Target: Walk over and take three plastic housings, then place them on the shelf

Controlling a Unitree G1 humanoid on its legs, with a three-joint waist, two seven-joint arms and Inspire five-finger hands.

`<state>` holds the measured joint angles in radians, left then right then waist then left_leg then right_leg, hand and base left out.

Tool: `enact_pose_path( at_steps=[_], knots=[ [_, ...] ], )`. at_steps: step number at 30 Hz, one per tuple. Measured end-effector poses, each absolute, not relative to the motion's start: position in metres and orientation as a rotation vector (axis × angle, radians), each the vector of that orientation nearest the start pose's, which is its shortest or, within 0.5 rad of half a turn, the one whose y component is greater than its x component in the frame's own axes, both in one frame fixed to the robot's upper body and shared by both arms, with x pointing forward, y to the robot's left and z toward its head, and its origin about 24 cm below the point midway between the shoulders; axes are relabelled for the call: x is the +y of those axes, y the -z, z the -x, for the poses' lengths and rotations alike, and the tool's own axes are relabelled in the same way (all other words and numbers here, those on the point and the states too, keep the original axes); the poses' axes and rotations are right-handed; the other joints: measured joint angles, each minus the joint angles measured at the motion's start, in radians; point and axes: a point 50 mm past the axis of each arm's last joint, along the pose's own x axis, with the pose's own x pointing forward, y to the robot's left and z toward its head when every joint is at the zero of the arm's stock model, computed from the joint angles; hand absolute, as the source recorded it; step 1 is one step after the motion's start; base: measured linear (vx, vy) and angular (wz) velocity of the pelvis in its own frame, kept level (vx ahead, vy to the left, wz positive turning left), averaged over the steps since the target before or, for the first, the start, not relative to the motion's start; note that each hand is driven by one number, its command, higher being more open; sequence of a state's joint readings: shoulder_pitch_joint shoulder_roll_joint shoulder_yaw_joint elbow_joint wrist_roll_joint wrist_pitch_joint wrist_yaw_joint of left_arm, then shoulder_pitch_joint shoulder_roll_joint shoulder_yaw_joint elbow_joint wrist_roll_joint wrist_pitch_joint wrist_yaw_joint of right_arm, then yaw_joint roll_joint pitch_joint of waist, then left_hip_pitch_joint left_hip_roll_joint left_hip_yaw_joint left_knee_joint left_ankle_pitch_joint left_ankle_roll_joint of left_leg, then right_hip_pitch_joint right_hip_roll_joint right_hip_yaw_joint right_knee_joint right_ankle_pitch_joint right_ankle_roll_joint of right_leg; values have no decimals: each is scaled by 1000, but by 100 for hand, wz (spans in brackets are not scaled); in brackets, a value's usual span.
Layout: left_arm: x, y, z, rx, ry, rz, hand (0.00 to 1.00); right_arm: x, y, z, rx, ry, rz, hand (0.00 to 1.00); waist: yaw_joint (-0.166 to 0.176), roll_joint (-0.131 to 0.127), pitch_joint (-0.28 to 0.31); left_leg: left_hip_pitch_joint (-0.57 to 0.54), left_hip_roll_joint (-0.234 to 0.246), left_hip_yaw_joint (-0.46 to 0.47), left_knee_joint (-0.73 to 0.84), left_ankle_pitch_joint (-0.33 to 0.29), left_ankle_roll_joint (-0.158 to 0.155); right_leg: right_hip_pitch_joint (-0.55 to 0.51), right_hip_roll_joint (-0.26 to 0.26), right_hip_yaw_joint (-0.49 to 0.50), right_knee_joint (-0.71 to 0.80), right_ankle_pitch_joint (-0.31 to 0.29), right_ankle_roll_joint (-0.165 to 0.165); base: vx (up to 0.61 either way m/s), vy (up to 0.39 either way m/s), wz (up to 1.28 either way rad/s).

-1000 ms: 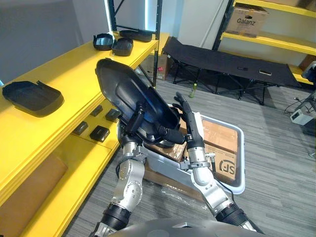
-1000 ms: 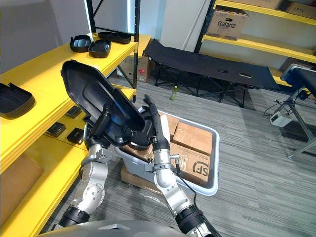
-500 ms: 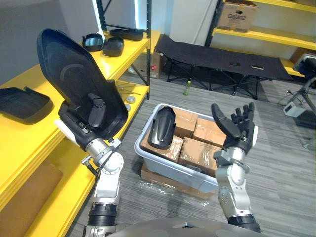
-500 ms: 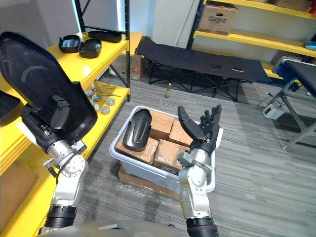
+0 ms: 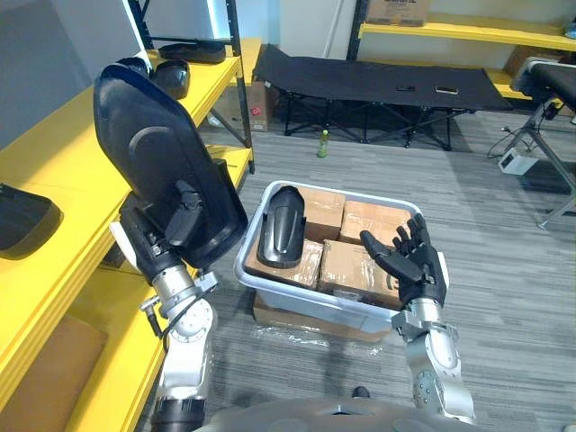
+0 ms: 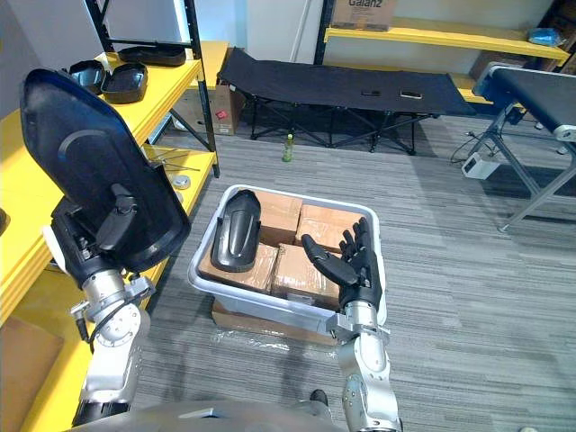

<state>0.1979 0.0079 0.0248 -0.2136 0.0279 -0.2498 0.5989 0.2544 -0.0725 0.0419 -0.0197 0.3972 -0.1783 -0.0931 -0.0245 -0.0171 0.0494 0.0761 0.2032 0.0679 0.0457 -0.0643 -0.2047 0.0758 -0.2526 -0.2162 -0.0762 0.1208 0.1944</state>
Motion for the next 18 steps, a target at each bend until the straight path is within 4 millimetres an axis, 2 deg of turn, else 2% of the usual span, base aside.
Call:
enact_pose_path(
  at_steps=[5, 8, 10, 12, 13, 14, 15, 16, 17, 18],
  knots=[
    [210, -81, -182, -325, -752, 20, 0, -160, -5, -209, 108, 94, -310, 100, 51, 15, 16, -36, -2, -67, 44, -11, 0, 35, 0, -79, 0, -3, -1, -17, 5, 39],
    [227, -88, -160, -359, -844, -4, 0, -150, -5, -214, 129, 24, -286, 100, 98, 21, 27, -83, -8, -166, 70, -5, -1, 80, 5, -176, 0, -18, -1, -19, -11, 84],
    [233, -89, -152, -372, -852, 24, 0, -147, -1, -215, 149, 13, -281, 100, 116, 23, 30, -112, -15, -225, 71, 12, 4, 116, 8, -255, 9, -43, 0, -3, -31, 129],
    [238, -90, -148, -385, -832, 60, 0, -147, -2, -215, 149, 15, -280, 100, 117, 28, 37, -155, -13, -230, 54, 37, 65, 148, 8, -364, 36, -86, -7, 1, -35, 167],
    [238, -91, -148, -406, -786, 90, 0, -150, -4, -217, 139, 32, -276, 100, 106, 30, 41, -182, 17, -155, 33, 77, 114, 166, 9, -446, 60, -108, -7, 17, -24, 203],
    [236, -93, -149, -428, -746, 125, 0, -156, -8, -222, 118, 43, -259, 100, 108, 36, 50, -197, 37, -97, 13, 127, 122, 186, 9, -503, 82, -119, -1, 16, -8, 192],
    [234, -93, -149, -436, -727, 145, 0, -159, -11, -225, 104, 45, -252, 100, 112, 47, 56, -202, 42, -81, 5, 160, 114, 194, 7, -520, 92, -125, 6, 14, 64, 124],
    [230, -93, -150, -447, -695, 160, 0, -162, -17, -231, 79, 50, -235, 100, 134, 66, 61, -203, 41, -73, -9, 203, 69, 205, 2, -533, 96, -127, 15, 9, 87, 56],
    [228, -96, -150, -467, -672, 156, 0, -160, -24, -238, 52, 59, -241, 100, 154, 66, 62, -196, 27, -65, -23, 215, 43, 205, -15, -534, 96, -123, 22, 11, 99, 25],
    [227, -100, -149, -483, -664, 149, 0, -155, -28, -242, 34, 53, -235, 100, 161, 62, 65, -192, 18, -56, -25, 216, 42, 204, -27, -531, 96, -122, 24, 25, 86, -12]
  ],
)
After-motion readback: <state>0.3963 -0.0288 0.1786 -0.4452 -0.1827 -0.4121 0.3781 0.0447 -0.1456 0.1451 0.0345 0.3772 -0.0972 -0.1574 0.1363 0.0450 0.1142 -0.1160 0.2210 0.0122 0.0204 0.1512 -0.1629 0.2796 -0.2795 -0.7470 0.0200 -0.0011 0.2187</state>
